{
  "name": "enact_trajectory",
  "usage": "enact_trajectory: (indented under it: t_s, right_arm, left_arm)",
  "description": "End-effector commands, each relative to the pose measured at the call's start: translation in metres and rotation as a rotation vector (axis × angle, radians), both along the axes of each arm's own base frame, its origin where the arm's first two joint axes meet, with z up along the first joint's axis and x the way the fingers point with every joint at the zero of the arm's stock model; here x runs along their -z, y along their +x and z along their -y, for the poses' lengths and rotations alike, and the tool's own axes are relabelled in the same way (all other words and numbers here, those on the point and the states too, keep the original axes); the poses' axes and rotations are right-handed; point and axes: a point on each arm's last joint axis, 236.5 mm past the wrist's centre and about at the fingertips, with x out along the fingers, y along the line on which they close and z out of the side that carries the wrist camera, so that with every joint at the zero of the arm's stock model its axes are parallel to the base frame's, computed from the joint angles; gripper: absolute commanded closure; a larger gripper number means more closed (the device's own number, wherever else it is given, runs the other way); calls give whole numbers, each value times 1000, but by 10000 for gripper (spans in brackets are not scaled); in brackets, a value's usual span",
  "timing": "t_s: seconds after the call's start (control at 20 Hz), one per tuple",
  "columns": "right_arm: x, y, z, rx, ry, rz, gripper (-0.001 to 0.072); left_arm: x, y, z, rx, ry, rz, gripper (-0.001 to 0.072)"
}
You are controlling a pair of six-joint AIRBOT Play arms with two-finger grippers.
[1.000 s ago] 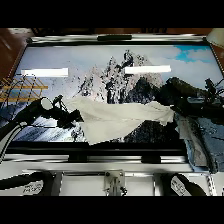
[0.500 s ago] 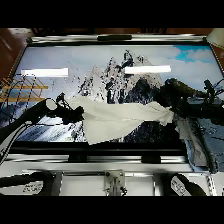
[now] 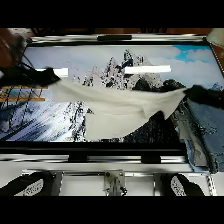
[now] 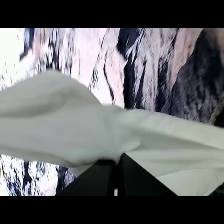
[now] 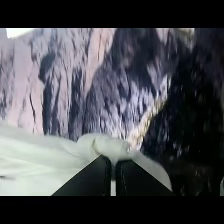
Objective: Fold the shirts.
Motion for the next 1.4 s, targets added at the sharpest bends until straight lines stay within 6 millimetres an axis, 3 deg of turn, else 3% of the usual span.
enact_trajectory:
  t_s: [0.0,0.1,0.15,0.25,0.35,0.4,0.5,0.65,0.8,0.85,1.0,1.1,1.2,1.35]
  right_arm:
    - [-142,-1,12,79,-141,374,649]
    - [-230,-27,9,128,-212,605,648]
    - [-274,-48,5,156,-243,726,648]
    - [-347,-96,-2,220,-290,951,648]
    - [-397,-141,-10,267,-322,1121,649]
    - [-409,-155,-13,278,-342,1161,648]
    - [-414,-169,-15,290,-397,1175,648]
    - [-379,-150,-12,248,-455,1020,648]
    - [-310,-108,-13,129,-433,745,649]
    - [-279,-92,-9,90,-428,629,649]
    - [-157,-49,9,-19,-357,222,649]
    - [-82,-18,28,-22,-290,49,649]
    - [-41,22,32,5,-173,29,649]
    - [-9,94,22,32,-162,101,649]
  left_arm:
    - [-162,-51,-27,-30,41,348,668]
    - [-253,-99,-30,-62,7,575,668]
    - [-287,-126,-31,-71,-9,672,668]
    - [-332,-177,-36,-90,-4,816,668]
    - [-334,-210,-51,-146,40,837,668]
    - [-320,-219,-64,-200,67,785,668]
    - [-275,-228,-87,-273,144,619,668]
    - [-197,-228,-94,-258,215,331,668]
    - [-125,-205,-91,-218,237,108,668]
    - [-92,-197,-91,-206,248,14,667]
    - [11,-174,-91,-157,286,-195,667]
    - [66,-155,-90,-160,279,-259,667]
    - [95,-121,-87,-173,256,-246,667]
    - [110,-53,-89,-227,223,-146,667]
